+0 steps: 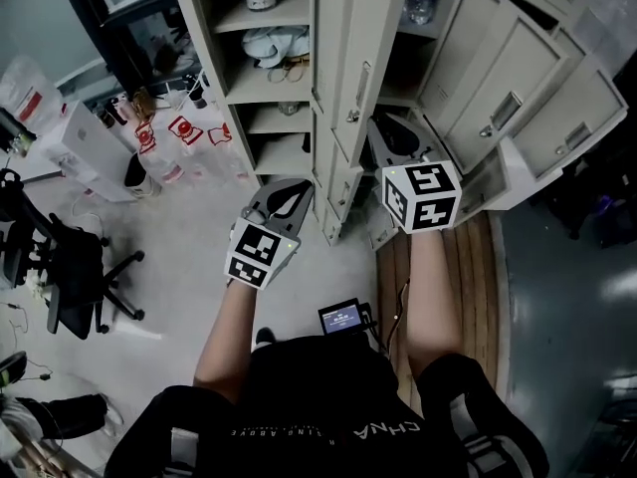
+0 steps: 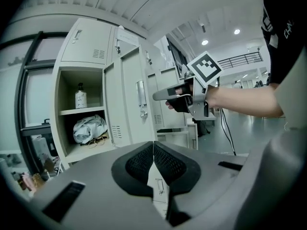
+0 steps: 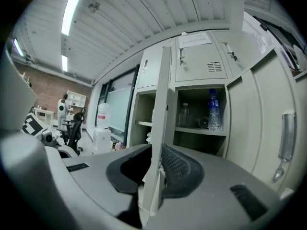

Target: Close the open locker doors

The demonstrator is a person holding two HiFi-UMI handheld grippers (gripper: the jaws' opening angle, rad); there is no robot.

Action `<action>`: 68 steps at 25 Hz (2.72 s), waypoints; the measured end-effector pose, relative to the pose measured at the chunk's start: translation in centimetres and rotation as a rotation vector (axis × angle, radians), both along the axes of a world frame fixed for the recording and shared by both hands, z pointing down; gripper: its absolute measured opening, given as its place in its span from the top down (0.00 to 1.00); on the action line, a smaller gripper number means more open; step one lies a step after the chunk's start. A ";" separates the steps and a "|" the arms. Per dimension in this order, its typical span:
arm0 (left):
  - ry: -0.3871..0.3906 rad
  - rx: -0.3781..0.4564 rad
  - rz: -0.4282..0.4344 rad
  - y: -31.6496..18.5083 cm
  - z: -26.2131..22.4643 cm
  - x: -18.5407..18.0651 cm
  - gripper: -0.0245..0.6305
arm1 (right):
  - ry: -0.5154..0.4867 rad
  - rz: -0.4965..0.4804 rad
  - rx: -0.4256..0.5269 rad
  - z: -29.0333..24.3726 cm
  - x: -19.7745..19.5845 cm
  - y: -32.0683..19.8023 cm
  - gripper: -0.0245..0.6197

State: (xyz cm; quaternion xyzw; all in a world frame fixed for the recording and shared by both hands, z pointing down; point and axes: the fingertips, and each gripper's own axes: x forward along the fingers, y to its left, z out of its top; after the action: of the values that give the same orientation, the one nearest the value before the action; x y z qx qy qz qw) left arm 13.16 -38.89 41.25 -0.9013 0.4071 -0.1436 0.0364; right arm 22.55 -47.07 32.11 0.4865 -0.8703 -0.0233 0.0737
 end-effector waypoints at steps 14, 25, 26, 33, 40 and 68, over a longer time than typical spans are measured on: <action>0.002 0.008 -0.161 -2.2 -0.2 1.6 0.93 | -0.003 -0.202 -0.016 -0.5 -1.3 -1.6 0.79; 0.033 -0.001 -0.184 -6.5 -0.4 -1.8 0.93 | -0.004 -0.302 -0.041 -0.8 -9.4 -0.4 0.79; 0.038 -0.006 -0.177 -6.9 -0.3 -2.6 0.93 | 0.000 -0.305 -0.041 -0.9 -10.4 -0.4 0.79; 0.054 -0.045 -0.147 -9.7 0.0 -9.6 0.81 | 0.031 -0.316 -0.038 -1.0 -18.3 -1.9 0.79; 0.076 -0.061 -0.130 -12.6 0.2 -16.3 0.81 | 0.054 -0.287 -0.033 -1.4 -25.2 -4.8 0.79; 0.082 -0.080 -0.089 -29.7 -0.4 -28.1 0.82 | 0.125 -0.061 -0.060 0.0 -31.7 -20.4 0.90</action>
State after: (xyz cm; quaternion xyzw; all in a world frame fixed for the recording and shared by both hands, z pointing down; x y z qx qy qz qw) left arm -14.98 -68.64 40.83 -0.8882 0.4418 -0.1241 -0.0227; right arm -9.12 -67.49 32.15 0.4547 -0.8788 -0.0300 0.1418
